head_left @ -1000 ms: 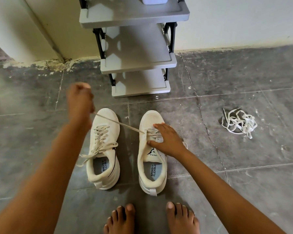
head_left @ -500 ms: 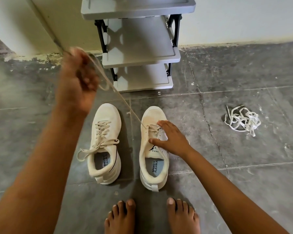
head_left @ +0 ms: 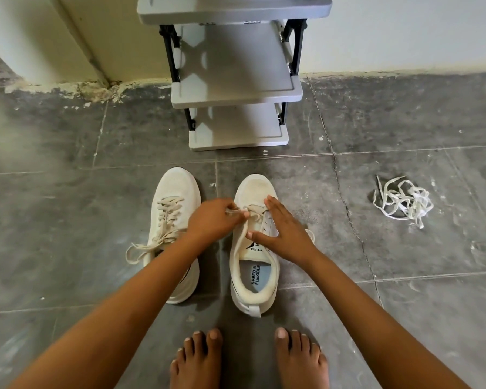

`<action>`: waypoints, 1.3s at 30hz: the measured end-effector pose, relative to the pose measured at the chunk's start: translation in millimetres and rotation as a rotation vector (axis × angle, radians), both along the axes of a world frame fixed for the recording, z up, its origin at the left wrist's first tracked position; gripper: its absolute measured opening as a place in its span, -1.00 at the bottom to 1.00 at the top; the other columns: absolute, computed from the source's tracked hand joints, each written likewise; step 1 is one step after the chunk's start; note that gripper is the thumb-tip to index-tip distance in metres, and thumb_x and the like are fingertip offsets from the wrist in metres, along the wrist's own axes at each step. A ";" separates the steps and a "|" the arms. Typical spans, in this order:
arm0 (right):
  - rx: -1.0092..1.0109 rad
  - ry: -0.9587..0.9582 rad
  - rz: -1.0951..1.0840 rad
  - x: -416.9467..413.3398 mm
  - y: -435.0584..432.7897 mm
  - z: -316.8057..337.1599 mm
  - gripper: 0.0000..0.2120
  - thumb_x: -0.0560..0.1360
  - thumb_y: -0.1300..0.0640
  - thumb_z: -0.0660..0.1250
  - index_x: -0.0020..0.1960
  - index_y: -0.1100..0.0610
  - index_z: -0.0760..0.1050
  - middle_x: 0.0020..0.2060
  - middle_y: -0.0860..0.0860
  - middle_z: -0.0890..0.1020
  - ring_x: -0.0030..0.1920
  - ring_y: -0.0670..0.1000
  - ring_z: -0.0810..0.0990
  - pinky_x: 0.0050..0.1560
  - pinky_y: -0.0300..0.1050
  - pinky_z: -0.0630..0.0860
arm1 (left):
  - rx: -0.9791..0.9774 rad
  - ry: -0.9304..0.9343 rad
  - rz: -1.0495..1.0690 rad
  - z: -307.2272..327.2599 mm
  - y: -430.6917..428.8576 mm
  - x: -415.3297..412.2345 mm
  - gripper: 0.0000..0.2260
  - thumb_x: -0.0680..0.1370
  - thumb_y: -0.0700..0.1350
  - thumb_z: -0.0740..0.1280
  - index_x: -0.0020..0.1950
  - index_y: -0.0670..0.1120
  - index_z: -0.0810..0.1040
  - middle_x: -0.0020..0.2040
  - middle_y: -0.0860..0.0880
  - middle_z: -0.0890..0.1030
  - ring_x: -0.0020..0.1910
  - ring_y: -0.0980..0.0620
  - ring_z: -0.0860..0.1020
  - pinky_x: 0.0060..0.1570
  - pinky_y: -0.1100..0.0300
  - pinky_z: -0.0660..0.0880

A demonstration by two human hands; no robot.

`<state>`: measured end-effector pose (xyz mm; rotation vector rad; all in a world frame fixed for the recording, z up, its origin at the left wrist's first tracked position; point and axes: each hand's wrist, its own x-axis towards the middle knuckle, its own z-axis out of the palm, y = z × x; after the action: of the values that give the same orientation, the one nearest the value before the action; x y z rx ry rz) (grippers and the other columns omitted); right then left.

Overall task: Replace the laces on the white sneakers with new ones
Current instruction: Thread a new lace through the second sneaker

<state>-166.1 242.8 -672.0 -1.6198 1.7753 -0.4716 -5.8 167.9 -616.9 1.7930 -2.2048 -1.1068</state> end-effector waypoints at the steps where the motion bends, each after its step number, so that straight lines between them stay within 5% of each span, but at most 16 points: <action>1: 0.003 -0.001 -0.003 0.6 0.0 -0.5 -0.09 0.39 -0.30 0.31 0.54 0.02 -0.06 0.54 -0.11 0.00 0.51 -0.06 0.04 0.43 -0.07 0.11 | -0.028 -0.039 -0.039 -4.9 -7.7 -2.5 -0.72 0.52 0.14 0.31 -0.03 -0.07 0.55 -0.08 -0.04 0.61 -0.08 -0.03 0.56 -0.07 0.11 0.50; 6: 0.046 -0.009 -0.009 1.4 -0.2 -1.8 -0.05 0.39 -0.31 0.32 0.55 0.01 -0.12 0.54 -0.12 -0.05 0.52 -0.06 0.01 0.45 -0.06 0.09 | 0.007 -0.046 -0.071 -12.0 -0.3 3.0 -0.78 0.56 -0.04 0.31 -0.27 -0.07 0.46 -0.30 -0.02 0.49 -0.24 -0.04 0.49 -0.22 0.19 0.33; 11: 0.054 -0.047 -0.040 5.5 0.2 -3.9 -0.07 0.40 -0.26 0.35 0.55 0.01 -0.10 0.54 -0.11 -0.02 0.52 -0.05 0.03 0.45 -0.02 0.12 | 0.218 0.511 0.166 22.4 -7.0 19.3 -0.81 0.59 -0.10 0.25 -0.21 -0.05 0.54 -0.41 0.07 0.47 -0.39 0.13 0.39 -0.34 0.30 0.35; 14: 0.062 -0.036 -0.048 5.4 1.0 -3.3 -0.08 0.40 -0.26 0.34 0.54 -0.01 -0.10 0.54 -0.11 -0.01 0.52 -0.04 0.04 0.44 0.04 0.14 | 0.249 0.581 0.198 30.8 -8.1 32.6 -0.81 0.60 -0.06 0.24 -0.17 -0.05 0.55 -0.44 0.09 0.45 -0.43 0.16 0.35 -0.36 0.34 0.33; 17: 0.075 -0.013 -0.045 8.8 0.2 -2.5 -0.09 0.41 -0.28 0.31 0.54 0.00 -0.12 0.54 -0.11 -0.03 0.52 -0.03 0.01 0.45 0.01 0.12 | 0.187 0.491 0.211 25.7 -1.2 31.7 -0.83 0.59 -0.04 0.25 -0.14 -0.03 0.57 -0.43 0.14 0.52 -0.43 0.21 0.43 -0.36 0.35 0.35; 21: 0.090 -0.040 -0.031 8.3 -2.4 0.4 -0.09 0.42 -0.27 0.30 0.55 0.02 -0.12 0.54 -0.11 -0.06 0.53 -0.04 -0.01 0.46 -0.02 0.07 | 0.076 0.281 0.181 28.7 -15.0 29.3 -0.84 0.62 -0.08 0.13 0.01 -0.06 0.50 -0.18 0.09 0.50 -0.23 0.14 0.42 -0.27 0.24 0.36; 29: 0.125 0.001 -0.181 3.9 1.5 17.4 -0.12 0.36 -0.26 0.39 0.50 0.05 0.07 0.49 0.02 0.15 0.46 0.07 0.18 0.37 0.05 0.25 | 0.102 0.268 0.018 28.4 -8.2 21.3 -0.67 0.60 -0.33 0.05 0.28 -0.15 0.46 -0.02 -0.04 0.61 -0.10 -0.06 0.57 -0.18 0.26 0.46; 35: 0.089 -0.019 -0.362 12.4 5.9 33.0 -0.54 0.36 -0.06 0.45 0.15 0.12 0.44 0.00 -0.01 0.54 0.03 0.00 0.54 0.00 -0.11 0.45 | 0.204 0.323 -0.016 25.3 6.1 0.9 -0.82 0.58 -0.35 0.18 0.14 -0.18 0.46 -0.08 -0.15 0.65 -0.30 0.05 0.63 -0.28 0.29 0.60; 39: 0.100 -0.281 -0.490 3.1 7.5 34.6 -0.88 0.41 0.08 0.38 -0.10 0.10 0.61 -0.27 -0.07 0.60 -0.19 -0.05 0.57 -0.09 -0.09 0.51 | -0.060 0.135 -0.083 10.2 15.9 -17.5 -0.89 0.54 -0.19 0.33 0.00 -0.18 0.62 -0.22 -0.03 0.64 -0.33 0.09 0.58 -0.25 0.28 0.53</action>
<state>-163.1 250.3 -637.4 -0.9839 1.9321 -0.7768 -23.3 183.8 -606.7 1.5681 -2.2256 -1.1279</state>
